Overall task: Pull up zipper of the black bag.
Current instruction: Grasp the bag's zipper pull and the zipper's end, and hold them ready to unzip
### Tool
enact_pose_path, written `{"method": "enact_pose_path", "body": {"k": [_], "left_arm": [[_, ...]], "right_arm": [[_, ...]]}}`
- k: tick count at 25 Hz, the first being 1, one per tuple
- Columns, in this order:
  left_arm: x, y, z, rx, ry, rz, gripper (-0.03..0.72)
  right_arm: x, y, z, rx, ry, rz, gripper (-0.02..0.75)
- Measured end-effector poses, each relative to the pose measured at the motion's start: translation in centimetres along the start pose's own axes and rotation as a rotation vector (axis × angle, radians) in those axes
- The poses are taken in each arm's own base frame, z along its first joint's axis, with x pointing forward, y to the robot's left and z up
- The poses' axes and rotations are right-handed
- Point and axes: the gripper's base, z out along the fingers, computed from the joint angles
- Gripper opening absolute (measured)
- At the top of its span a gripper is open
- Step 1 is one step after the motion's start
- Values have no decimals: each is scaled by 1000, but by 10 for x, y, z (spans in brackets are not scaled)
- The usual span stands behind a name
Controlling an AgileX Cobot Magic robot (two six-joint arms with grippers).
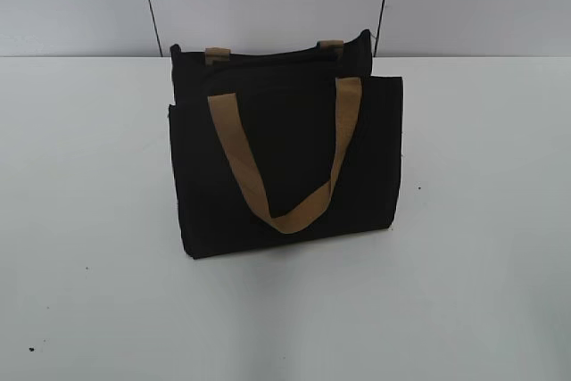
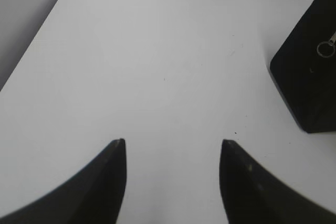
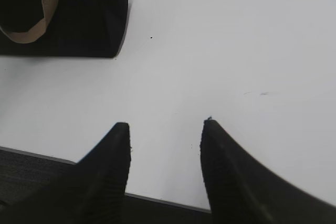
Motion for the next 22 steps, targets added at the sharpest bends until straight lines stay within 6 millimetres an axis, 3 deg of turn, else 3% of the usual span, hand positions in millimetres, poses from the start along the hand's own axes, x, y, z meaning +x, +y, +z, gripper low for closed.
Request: {"method": "enact_pose_path", "body": {"k": [9,14,18,22], "left_arm": [[-2,0,1,-1,5,1,438],[-40,-3,7,4,0,5,438],[-75,-10,40,26,47,-2,438],[-88,-20,91,77,168,-47,438]], "right_arm": [[0,0,0,0,0,0,342],[0,0,0,0,0,0,342],[0,0,0,0,0,0,342],[0,0,0,0,0,0,342]]}}
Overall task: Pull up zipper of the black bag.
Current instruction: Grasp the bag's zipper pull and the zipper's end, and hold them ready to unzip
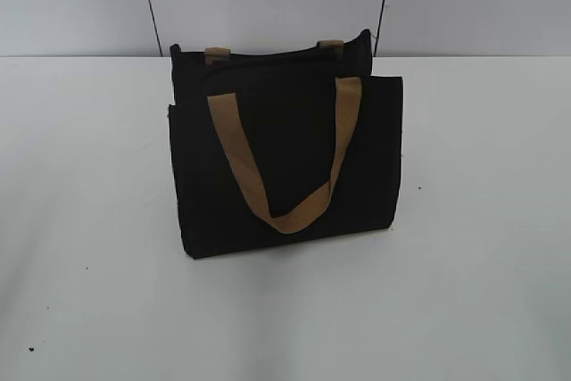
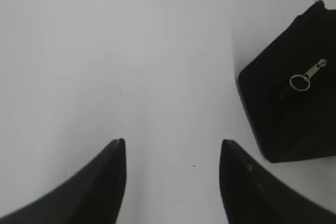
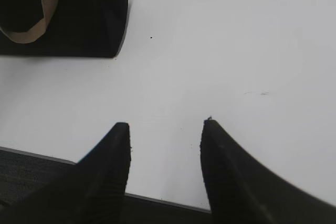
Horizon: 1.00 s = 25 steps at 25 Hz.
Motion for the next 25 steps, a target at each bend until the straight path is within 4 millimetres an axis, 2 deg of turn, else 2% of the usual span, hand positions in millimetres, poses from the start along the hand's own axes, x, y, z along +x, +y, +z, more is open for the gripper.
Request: {"method": "enact_pose_path", "body": {"k": [5,8,11,14,18,25], "left_arm": [[-9,-6,74,54,164,-30,438],[-12,-7,107,68,165,-20,438],[-18,-8,134,58,54,2,438],[-13,-17,152,58,-94,41,438],[9,-36,171,102,-188,155,438],[53,-50,212,136,-129,273,438]], "right_arm": [[0,0,0,0,0,0,342],[0,0,0,0,0,0,342],[0,0,0,0,0,0,342],[0,0,0,0,0,0,342],[0,0,0,0,0,0,342],[0,0,0,0,0,0,342]]}}
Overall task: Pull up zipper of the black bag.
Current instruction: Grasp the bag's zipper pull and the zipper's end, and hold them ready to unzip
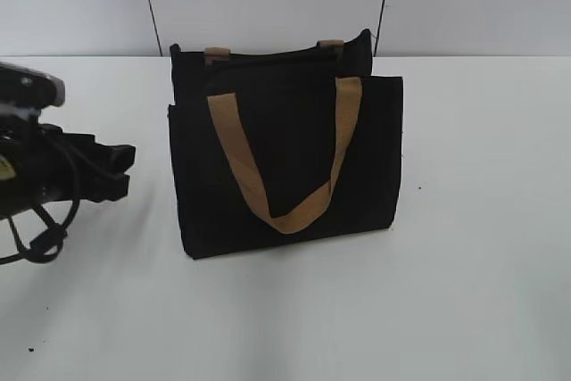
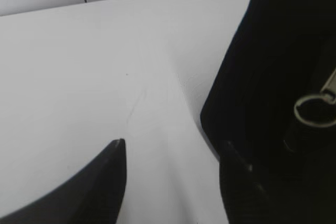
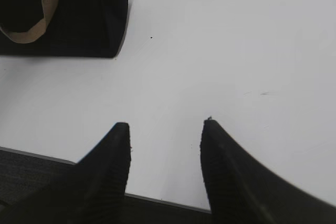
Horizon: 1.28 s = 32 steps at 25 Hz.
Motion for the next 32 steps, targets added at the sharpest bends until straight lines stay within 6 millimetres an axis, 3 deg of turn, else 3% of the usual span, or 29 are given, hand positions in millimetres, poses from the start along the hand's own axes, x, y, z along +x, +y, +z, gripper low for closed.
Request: {"method": "enact_pose_path", "body": {"k": [6,12,26,32], "left_arm": [[23,-12,28,97,-66,154,438],[38,-18,42,139,-101,155,438],[33,-34,48,318,-130,175,405],[35,-37,63,332,-122,171,399]], "right_arm": [[0,0,0,0,0,0,342],[0,0,0,0,0,0,342],[0,0,0,0,0,0,342],[0,0,0,0,0,0,342]]}}
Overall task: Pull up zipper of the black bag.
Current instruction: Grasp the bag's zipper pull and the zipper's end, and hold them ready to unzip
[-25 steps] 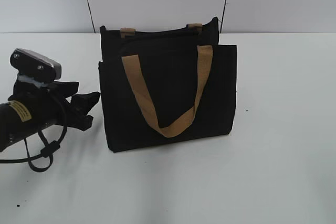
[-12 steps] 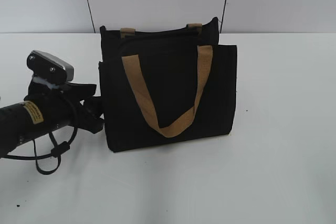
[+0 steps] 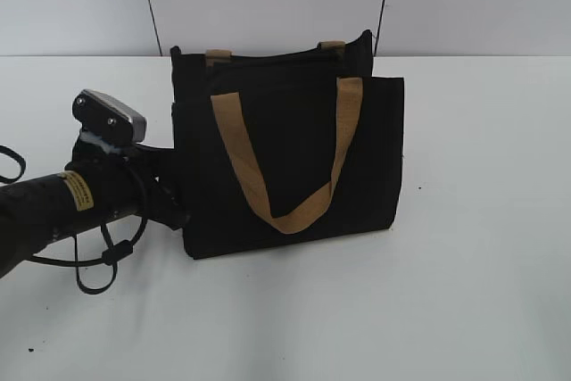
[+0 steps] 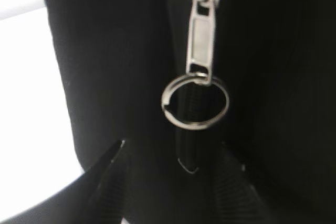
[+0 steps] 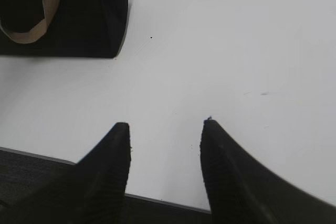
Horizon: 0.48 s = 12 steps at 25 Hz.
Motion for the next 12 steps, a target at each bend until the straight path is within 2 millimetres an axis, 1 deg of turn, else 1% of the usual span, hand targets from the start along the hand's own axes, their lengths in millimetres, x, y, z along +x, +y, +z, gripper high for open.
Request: {"method": "enact_pose_path", "body": {"k": [4,10,12], "left_arm": [[2,0,6,10,2,4,339],[-4,0,7,18,-69,9,196],[-4,0,7,19,-74,9,137]], "right_arm": [[0,0,0,0,0,0,342],[0,0,0,0,0,0,342],[0,0,0,0,0,0,342]]}}
